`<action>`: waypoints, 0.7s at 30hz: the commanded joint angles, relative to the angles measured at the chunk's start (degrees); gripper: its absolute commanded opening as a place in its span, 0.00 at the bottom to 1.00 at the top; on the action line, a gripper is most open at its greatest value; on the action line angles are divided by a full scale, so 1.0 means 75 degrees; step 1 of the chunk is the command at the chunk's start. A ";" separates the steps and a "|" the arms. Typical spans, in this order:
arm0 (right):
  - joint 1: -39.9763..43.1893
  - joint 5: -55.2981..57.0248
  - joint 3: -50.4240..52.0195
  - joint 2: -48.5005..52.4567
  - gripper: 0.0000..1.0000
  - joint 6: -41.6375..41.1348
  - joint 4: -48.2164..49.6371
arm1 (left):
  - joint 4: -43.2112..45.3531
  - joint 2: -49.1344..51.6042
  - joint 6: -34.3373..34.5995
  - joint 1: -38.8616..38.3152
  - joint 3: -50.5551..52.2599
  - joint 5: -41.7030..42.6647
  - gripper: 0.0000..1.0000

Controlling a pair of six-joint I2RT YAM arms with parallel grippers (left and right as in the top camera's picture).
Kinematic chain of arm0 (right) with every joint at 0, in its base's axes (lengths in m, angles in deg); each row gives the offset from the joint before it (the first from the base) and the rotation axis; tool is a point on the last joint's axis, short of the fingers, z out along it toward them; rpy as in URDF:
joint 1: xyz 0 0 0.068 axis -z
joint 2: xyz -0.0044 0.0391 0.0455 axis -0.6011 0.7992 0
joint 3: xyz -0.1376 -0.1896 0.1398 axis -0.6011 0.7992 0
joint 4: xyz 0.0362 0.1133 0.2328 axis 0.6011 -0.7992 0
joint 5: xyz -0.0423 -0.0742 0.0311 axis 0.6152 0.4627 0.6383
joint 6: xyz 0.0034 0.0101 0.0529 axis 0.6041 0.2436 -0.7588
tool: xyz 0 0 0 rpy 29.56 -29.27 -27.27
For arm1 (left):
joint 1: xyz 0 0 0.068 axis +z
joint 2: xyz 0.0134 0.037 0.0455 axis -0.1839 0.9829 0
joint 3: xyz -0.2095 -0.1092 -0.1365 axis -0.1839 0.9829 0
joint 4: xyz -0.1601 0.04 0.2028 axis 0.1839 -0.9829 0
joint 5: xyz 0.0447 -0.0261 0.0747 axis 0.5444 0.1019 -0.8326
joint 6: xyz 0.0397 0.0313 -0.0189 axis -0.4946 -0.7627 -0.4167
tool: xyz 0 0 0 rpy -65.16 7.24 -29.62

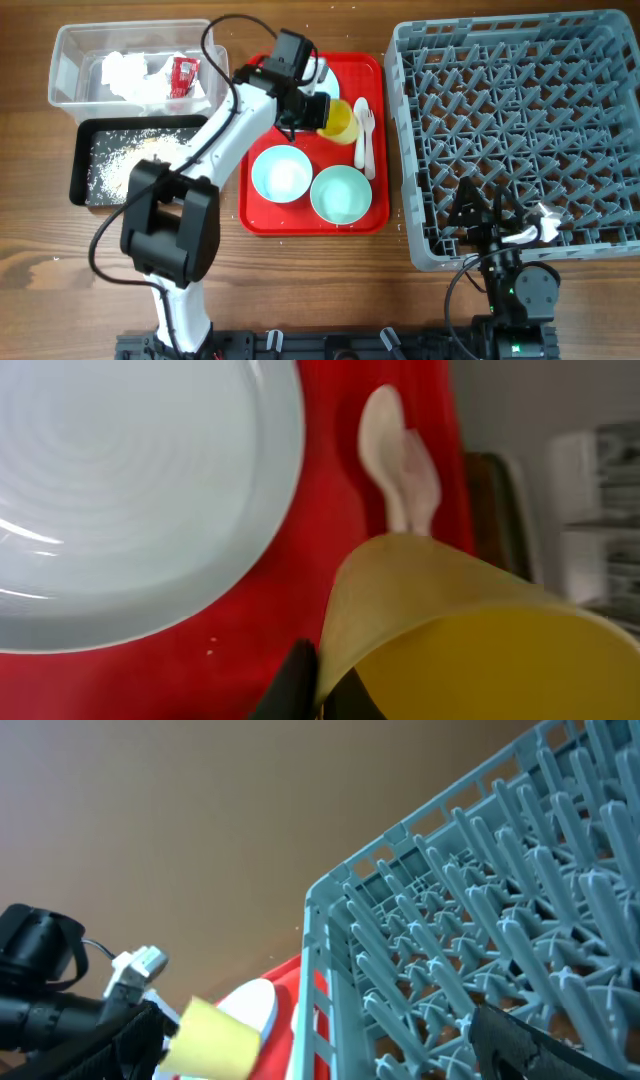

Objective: Sort waste into correct bins and load items into the dishwasher rack

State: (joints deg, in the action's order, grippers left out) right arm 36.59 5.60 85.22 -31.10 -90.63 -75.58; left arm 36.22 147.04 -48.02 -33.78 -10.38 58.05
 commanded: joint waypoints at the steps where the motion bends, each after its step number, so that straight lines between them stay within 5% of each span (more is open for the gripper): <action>1: -0.0055 -0.0825 -0.0507 0.0029 1.00 0.0146 0.0023 | -0.0318 -0.1102 0.0548 0.0600 -0.0624 0.2060 0.04; 7: -0.0055 -0.1684 -0.3212 0.1489 1.00 0.1294 -0.1218 | -0.0935 -0.1760 0.0679 0.1635 -0.0624 0.4739 0.04; 14: -0.0055 -0.2017 -0.8215 0.6053 1.00 0.2063 -0.5199 | -0.0947 -0.1757 0.0685 0.1845 -0.0624 0.7685 0.04; 21: -0.0055 -0.2535 -0.8390 0.8865 1.00 0.1839 -0.5729 | -0.1020 -0.1754 0.0682 0.1842 -0.0624 0.8291 0.04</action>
State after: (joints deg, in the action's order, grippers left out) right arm 36.35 -8.74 23.02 29.86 -76.84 -117.41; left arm 28.73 134.39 -42.99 -20.36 -14.42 117.43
